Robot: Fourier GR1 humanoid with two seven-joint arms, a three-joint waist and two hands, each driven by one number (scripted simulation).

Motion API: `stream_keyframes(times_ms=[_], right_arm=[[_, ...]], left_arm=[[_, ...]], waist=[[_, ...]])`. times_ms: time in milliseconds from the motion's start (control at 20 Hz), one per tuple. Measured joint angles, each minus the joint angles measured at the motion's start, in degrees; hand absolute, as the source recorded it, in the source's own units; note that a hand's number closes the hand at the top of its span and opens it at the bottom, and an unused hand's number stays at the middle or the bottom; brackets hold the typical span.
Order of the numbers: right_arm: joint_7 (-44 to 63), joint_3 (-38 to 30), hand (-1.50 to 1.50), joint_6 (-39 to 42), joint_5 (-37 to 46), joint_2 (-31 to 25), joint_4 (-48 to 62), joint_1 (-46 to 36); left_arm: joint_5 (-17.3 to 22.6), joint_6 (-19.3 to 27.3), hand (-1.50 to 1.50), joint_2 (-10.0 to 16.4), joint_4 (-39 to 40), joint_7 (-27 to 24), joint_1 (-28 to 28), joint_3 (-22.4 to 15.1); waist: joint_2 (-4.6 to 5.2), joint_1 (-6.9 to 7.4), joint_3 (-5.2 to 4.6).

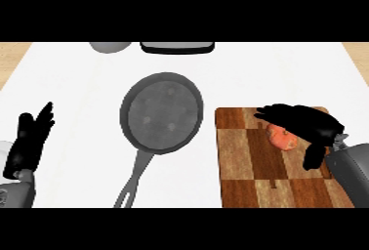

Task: Pick the squash from the cutting board and place it in the pan

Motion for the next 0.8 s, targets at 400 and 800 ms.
stream_keyframes(times_ms=[400, 800], right_arm=[[-3.01, -0.45, 1.5, -4.31, 5.83, 2.68, 5.83, -2.09], [-6.62, -2.27, 1.5, -12.04, 10.12, 4.69, 9.98, -4.52]], left_arm=[[-1.21, -0.05, 0.0, -1.28, -1.29, -0.24, 0.76, 0.33], [-1.25, -1.45, 0.0, -0.56, -0.66, 1.57, -1.6, 1.73]], waist=[[0.0, 0.13, 0.01], [0.02, 0.07, -0.01]])
